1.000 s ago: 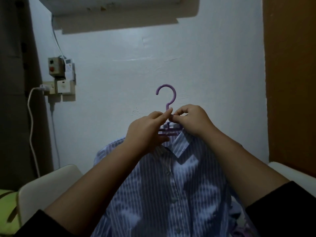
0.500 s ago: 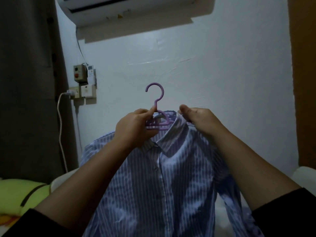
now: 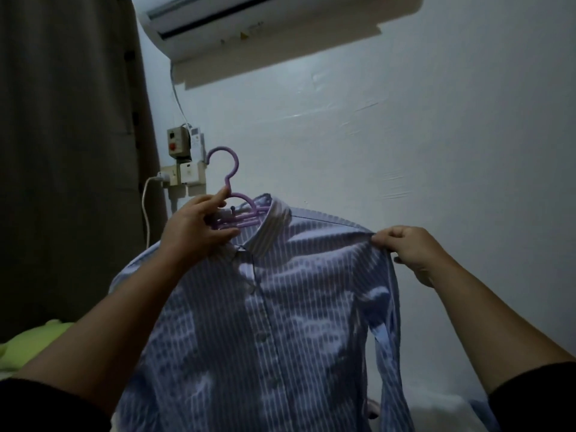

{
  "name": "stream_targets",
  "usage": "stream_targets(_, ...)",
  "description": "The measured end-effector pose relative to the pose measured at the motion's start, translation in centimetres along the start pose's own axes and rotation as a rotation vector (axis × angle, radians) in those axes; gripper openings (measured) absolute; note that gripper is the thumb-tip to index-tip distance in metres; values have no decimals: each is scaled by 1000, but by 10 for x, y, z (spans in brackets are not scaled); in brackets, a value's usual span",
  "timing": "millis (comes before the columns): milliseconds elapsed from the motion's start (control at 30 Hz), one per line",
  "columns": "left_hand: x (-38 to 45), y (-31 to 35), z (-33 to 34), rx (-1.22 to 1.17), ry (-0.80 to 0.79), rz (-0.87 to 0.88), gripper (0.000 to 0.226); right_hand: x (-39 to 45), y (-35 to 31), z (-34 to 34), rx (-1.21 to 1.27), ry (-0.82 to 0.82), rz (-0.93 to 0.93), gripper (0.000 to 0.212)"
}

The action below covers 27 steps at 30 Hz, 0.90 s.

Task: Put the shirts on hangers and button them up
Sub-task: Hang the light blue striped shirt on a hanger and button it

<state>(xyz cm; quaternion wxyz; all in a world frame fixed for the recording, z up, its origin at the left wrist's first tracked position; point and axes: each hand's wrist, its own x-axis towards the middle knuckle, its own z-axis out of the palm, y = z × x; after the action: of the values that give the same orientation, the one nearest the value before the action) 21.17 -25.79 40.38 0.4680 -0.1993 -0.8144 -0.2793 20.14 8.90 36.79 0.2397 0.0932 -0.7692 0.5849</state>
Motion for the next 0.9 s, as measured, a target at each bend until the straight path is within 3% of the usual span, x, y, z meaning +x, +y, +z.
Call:
stream_targets(33, 0, 0, 2, 17, 1, 7, 81, 0, -1, 4, -7, -28, -5, 3)
stream_targets(100, 1, 5, 7, 77, 4, 29, 80, 5, -5, 14, -3, -60, -60, 21)
stream_targets(200, -2, 17, 17, 206, -3, 92, 77, 3, -27, 38, -89, 36, -301, 36)
stream_targets(300, -8, 29, 31, 287, -18, 167, 74, -6, -56, 77, -361, 103, -638, 35)
stream_targets(367, -10, 31, 38, 305, -20, 189, 74, -8, -67, 102, -619, 96, -756, 44)
stream_targets(467, -11, 30, 37, 304, 1, 184, 75, -1, -66, 123, -859, 94, -761, 58)
stream_targets(667, -15, 24, 17, 180, -60, 225, 79, 5, -64, 141, -890, 130, -901, 67)
stream_targets(900, -44, -37, -21, 642, -41, 359, 95, 36, -65, 115, -676, 71, -652, 65)
